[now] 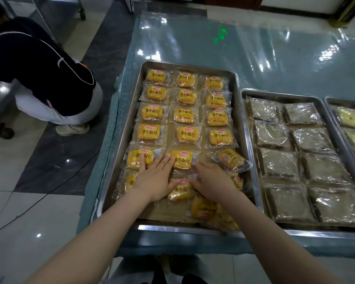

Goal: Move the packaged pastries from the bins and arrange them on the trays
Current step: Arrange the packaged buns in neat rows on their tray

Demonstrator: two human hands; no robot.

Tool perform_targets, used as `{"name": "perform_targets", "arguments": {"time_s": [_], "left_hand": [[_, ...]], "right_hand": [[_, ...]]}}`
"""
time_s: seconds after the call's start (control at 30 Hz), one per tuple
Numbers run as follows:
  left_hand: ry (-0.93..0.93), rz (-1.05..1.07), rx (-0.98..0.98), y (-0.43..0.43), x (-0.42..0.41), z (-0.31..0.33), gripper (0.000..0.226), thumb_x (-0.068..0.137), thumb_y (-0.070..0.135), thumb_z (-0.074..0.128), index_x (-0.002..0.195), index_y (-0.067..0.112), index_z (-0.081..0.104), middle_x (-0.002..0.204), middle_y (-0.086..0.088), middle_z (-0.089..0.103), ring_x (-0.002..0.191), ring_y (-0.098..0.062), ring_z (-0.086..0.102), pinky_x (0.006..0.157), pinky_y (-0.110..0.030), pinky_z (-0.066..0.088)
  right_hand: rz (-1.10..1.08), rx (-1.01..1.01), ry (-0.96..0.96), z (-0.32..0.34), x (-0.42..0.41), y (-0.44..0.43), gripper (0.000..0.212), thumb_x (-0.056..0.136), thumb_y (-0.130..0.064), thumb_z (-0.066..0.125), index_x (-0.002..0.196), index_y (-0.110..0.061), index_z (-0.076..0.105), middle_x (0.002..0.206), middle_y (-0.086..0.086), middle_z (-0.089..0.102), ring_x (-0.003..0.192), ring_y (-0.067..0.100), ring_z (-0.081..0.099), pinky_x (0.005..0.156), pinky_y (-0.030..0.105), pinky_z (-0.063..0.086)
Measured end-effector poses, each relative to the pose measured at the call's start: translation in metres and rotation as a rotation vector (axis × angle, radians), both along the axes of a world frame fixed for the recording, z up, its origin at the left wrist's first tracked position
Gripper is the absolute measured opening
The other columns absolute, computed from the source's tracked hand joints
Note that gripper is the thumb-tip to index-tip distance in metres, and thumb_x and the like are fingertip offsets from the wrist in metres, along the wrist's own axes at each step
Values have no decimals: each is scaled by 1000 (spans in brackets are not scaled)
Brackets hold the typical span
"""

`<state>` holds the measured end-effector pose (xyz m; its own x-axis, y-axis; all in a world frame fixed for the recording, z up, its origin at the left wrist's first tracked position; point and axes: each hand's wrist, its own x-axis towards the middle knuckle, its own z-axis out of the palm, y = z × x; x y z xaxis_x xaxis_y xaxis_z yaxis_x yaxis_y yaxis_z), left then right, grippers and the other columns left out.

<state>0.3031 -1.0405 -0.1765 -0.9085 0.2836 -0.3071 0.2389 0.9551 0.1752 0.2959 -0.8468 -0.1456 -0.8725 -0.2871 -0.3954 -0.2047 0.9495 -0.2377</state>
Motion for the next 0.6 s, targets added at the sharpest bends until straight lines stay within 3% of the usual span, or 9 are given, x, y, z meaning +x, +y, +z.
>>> {"name": "perform_targets", "arguments": {"time_s": [0.1, 0.17, 0.23, 0.33, 0.4, 0.53, 0.6], "left_hand": [[5, 15, 24, 3, -2, 6, 80, 87, 69, 25, 149, 25, -1, 157, 6, -5, 143, -13, -9, 102, -54, -25], [20, 32, 67, 6, -1, 9, 80, 88, 66, 31, 149, 27, -4, 156, 7, -10, 142, -13, -13, 103, -52, -23], [35, 62, 120, 12, 1, 12, 78, 91, 59, 35, 148, 29, -8, 156, 6, -13, 142, -13, -12, 106, -50, -19], [48, 91, 169, 24, 1, 17, 76, 93, 49, 42, 148, 28, -7, 157, 5, -9, 142, -12, -7, 109, -44, -14], [54, 73, 181, 30, 0, 18, 76, 93, 45, 44, 148, 29, -5, 157, 5, -6, 142, -11, -5, 108, -40, -12], [30, -23, 156, 41, -4, 16, 68, 95, 48, 38, 148, 34, -2, 157, 6, -5, 143, -15, -6, 110, -39, -8], [-11, -42, 105, 45, -6, 13, 65, 96, 50, 33, 148, 35, -3, 156, 6, -9, 143, -16, -9, 110, -40, -9]], "right_hand": [[-5, -154, 79, 5, 4, 3, 43, 95, -35, 49, 134, -17, 48, 144, 2, 42, 132, 24, 38, 105, 36, 36], [-48, -252, 320, 12, 5, 12, 31, 94, -18, 50, 124, -13, 58, 128, 3, 57, 118, 23, 53, 95, 30, 41], [-141, -228, 524, 19, -2, 33, 27, 89, -10, 54, 114, -13, 64, 111, 4, 66, 103, 24, 59, 88, 31, 43], [-241, -73, 323, 23, -16, 67, 39, 88, -31, 57, 125, -22, 55, 126, 1, 57, 113, 24, 51, 91, 36, 42], [-222, -1, 206, 18, -21, 78, 46, 84, -40, 60, 126, -23, 52, 124, 1, 56, 109, 24, 53, 85, 35, 43], [-360, -117, 168, 14, -23, 79, 54, 80, -48, 66, 124, -22, 48, 116, 3, 52, 93, 21, 55, 74, 33, 48], [-437, -177, 206, 12, -24, 76, 52, 83, -54, 61, 119, -20, 46, 112, 3, 48, 82, 16, 50, 67, 31, 43]]}}
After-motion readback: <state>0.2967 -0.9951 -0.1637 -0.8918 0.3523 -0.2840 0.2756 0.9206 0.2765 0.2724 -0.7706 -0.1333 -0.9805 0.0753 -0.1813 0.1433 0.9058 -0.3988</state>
